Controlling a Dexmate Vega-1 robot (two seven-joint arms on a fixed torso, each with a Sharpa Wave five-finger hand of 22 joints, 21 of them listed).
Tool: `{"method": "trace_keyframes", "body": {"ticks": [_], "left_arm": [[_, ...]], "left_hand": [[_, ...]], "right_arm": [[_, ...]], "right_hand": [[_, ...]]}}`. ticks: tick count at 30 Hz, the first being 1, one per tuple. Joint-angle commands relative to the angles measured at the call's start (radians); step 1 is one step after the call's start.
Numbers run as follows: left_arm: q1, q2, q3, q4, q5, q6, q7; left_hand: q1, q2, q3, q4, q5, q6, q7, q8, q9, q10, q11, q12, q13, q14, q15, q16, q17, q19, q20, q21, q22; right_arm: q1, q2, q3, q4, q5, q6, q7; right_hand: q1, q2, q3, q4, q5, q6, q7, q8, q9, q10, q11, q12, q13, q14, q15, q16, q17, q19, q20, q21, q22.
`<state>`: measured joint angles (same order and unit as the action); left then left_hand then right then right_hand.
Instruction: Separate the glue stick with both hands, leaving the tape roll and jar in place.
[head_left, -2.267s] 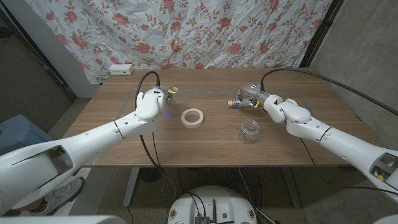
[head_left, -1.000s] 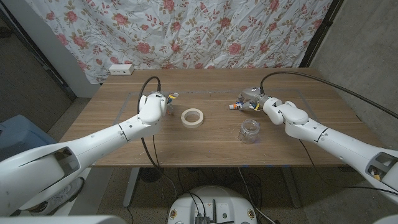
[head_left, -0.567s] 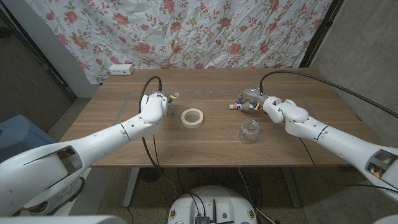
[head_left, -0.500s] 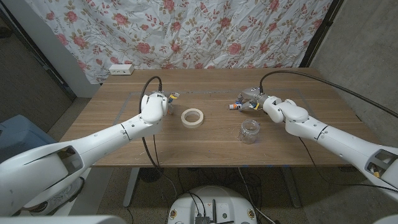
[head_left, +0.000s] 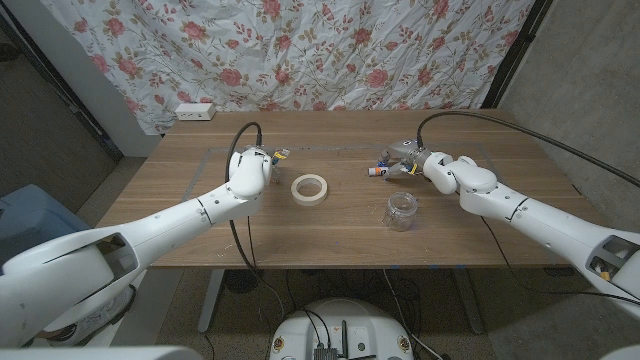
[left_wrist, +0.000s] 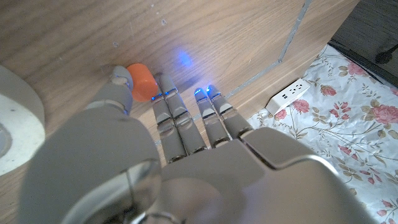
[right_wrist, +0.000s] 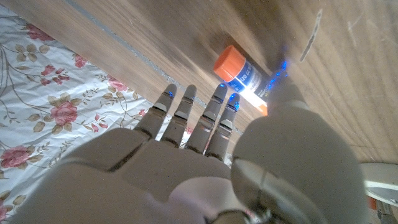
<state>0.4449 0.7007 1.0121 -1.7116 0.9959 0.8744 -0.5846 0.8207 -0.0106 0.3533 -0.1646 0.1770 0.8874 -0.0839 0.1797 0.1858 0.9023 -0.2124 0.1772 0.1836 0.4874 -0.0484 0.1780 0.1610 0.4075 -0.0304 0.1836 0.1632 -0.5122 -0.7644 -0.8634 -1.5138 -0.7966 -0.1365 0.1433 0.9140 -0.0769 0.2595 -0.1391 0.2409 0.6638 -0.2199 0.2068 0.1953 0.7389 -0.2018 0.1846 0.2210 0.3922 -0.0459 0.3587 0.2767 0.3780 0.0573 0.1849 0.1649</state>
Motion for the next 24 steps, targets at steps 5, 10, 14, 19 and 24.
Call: {"method": "trace_keyframes", "body": {"ticks": [5,10,14,19,24], "left_arm": [[0.014,0.012,-0.006,-0.041,0.057,0.038,-0.045],[0.026,0.012,-0.007,-0.062,0.091,0.055,-0.063],[0.037,0.009,-0.012,-0.074,0.117,0.065,-0.071],[0.049,0.01,-0.025,-0.088,0.147,0.065,-0.078],[0.059,0.017,-0.05,-0.103,0.143,0.041,-0.085]], "left_hand": [[-0.016,-0.035,-0.023,0.002,0.007,-0.052,-0.001,-0.006,-0.002,-0.065,-0.002,-0.005,0.001,-0.022,-0.008,-0.003,0.003,-0.011,0.003,-0.002,0.002],[-0.019,-0.044,-0.028,0.001,0.008,-0.078,-0.004,-0.008,-0.003,-0.093,-0.004,-0.006,0.0,-0.029,-0.004,-0.004,0.003,-0.018,0.005,-0.003,0.002],[-0.022,-0.053,-0.033,0.002,0.009,-0.101,0.0,-0.008,-0.004,-0.124,-0.004,-0.007,-0.001,-0.036,0.002,-0.004,0.003,-0.024,0.008,-0.004,0.002],[-0.033,-0.066,-0.043,0.005,0.009,-0.157,0.005,-0.009,-0.005,-0.182,0.001,-0.009,-0.002,-0.06,0.01,-0.005,0.004,-0.048,0.015,-0.007,0.002],[-0.039,-0.07,-0.049,0.007,0.009,-0.192,0.007,-0.004,-0.006,-0.238,0.016,-0.005,-0.004,-0.089,0.02,-0.006,0.004,-0.105,0.02,-0.014,0.002]], "right_arm": [[0.005,-0.005,0.001,-0.008,0.005,0.003,0.021],[0.001,-0.01,0.003,-0.021,0.004,-0.001,0.029],[-0.001,-0.013,0.006,-0.028,0.004,-0.004,0.039],[-0.001,-0.014,0.009,-0.034,0.008,-0.005,0.05],[-0.003,-0.017,0.011,-0.039,0.011,0.001,0.054]], "right_hand": [[-0.033,-0.014,-0.007,0.011,0.021,-0.045,-0.002,-0.008,0.002,-0.047,0.021,0.0,0.002,-0.032,-0.069,-0.015,0.008,-0.013,0.006,-0.001,0.003],[-0.051,-0.025,-0.014,0.013,0.029,-0.076,-0.001,-0.014,0.002,-0.074,0.032,-0.001,0.002,-0.042,-0.055,-0.021,0.011,-0.014,0.008,0.001,0.003],[-0.068,-0.029,-0.02,0.017,0.038,-0.098,-0.001,-0.016,0.001,-0.096,0.046,-0.002,0.002,-0.054,-0.049,-0.026,0.014,-0.018,0.014,0.0,0.004],[-0.092,-0.035,-0.028,0.023,0.055,-0.144,0.0,-0.021,0.0,-0.129,0.061,0.0,0.002,-0.072,-0.028,-0.035,0.019,-0.028,0.022,-0.001,0.004],[-0.115,-0.043,-0.037,0.028,0.07,-0.177,0.0,-0.021,0.0,-0.165,0.077,-0.002,0.002,-0.089,-0.016,-0.043,0.022,-0.037,0.026,-0.001,0.004]]}}
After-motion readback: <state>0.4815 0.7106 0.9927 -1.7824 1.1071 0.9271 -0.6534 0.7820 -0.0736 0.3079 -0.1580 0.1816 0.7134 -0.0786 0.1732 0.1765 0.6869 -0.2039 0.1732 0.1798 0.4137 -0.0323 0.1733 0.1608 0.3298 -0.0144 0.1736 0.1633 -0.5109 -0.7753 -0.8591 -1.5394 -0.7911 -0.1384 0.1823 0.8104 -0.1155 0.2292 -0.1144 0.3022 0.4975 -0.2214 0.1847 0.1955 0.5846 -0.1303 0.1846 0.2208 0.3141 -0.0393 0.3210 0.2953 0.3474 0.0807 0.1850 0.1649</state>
